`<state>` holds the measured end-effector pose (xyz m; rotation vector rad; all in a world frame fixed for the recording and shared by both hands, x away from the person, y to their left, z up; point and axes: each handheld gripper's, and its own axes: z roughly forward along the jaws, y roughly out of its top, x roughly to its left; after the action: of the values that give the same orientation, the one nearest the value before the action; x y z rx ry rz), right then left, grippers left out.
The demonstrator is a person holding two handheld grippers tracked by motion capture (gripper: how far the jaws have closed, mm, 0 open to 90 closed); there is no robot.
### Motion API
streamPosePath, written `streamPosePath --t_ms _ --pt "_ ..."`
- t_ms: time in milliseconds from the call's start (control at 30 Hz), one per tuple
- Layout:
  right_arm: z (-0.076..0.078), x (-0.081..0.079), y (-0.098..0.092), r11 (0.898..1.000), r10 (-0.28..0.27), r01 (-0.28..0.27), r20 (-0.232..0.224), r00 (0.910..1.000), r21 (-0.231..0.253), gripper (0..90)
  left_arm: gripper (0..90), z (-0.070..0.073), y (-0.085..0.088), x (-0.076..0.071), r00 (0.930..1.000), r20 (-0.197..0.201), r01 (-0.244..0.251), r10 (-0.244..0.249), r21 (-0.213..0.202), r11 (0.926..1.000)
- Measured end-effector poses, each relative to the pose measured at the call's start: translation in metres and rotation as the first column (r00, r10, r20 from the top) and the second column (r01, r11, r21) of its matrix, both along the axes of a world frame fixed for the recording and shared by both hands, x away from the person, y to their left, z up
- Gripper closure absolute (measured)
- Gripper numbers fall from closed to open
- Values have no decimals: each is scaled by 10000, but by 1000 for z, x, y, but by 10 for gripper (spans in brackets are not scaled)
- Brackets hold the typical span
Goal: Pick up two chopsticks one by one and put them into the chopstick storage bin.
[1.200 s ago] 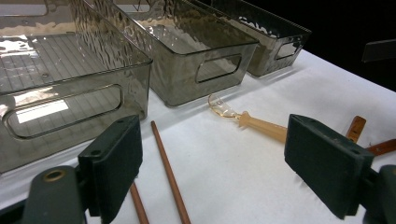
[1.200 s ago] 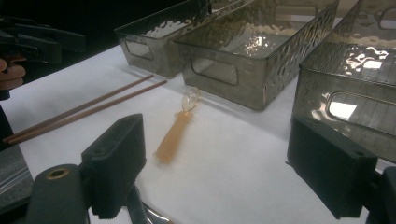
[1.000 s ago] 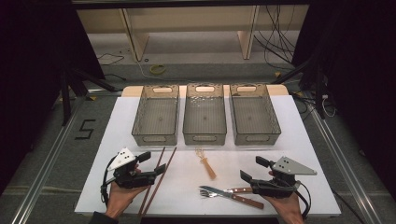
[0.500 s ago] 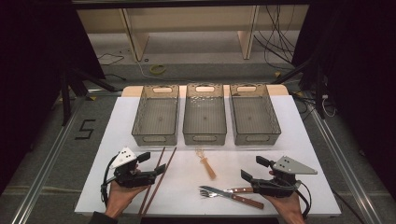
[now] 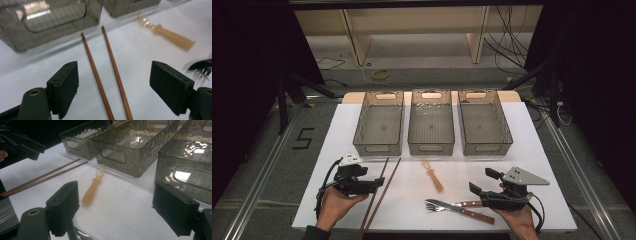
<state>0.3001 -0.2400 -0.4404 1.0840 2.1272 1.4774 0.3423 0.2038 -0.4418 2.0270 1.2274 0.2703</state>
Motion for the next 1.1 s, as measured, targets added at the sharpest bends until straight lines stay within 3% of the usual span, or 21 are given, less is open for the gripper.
streamPosePath --t_ms 67,100,133,200,233,333,467,533,633,667,733,800,1100 --pt "0 0 0 10000 18 -18 -17 10000 -30 223 231 -1 0 3 9988 -494 14 0 282 9996" --pt "0 0 0 10000 30 -30 -25 10000 -30 223 236 -1 0 3 9988 -494 14 0 282 9996" --pt "0 0 0 10000 37 -37 -42 10000 -43 223 241 -3 1 6 9959 -899 -45 91 516 9987" --pt "-1 0 1 9999 64 -65 -56 10000 -96 223 245 -3 0 7 9932 -1150 -68 176 934 9956" --pt "-1 0 1 9999 64 -65 -56 10000 -96 223 245 -3 0 7 9932 -1150 -68 176 934 9956" --pt "-1 0 2 9999 125 -126 -88 9999 -119 223 252 -7 -4 9 9858 -1668 46 187 1383 9904" --pt "-1 0 3 9997 158 -160 -122 9998 -176 224 278 -8 -7 10 9826 -1848 147 179 1737 9847" --pt "-2 0 3 9996 203 -206 -108 9997 -216 224 301 -10 -8 12 9782 -2063 204 237 2092 9777" --pt "-2 0 4 9993 240 -244 -138 9996 -271 226 359 -12 -11 12 9743 -2246 365 138 2184 9752" --pt "-1 -1 4 9993 254 -258 -129 9996 -275 226 375 -14 -14 13 9677 -2521 607 25 2423 9683" --pt "-1 -1 4 9992 272 -275 -108 9996 -277 227 410 -16 -16 14 9663 -2575 612 54 2496 9664" --pt "-2 -1 4 9991 302 -305 -135 9995 -284 229 448 -20 -19 14 9588 -2840 922 -106 2756 9568" --pt "-2 -1 5 9985 400 -407 -190 9990 -373 235 573 -23 -19 16 9518 -3067 1019 -83 2906 9514"
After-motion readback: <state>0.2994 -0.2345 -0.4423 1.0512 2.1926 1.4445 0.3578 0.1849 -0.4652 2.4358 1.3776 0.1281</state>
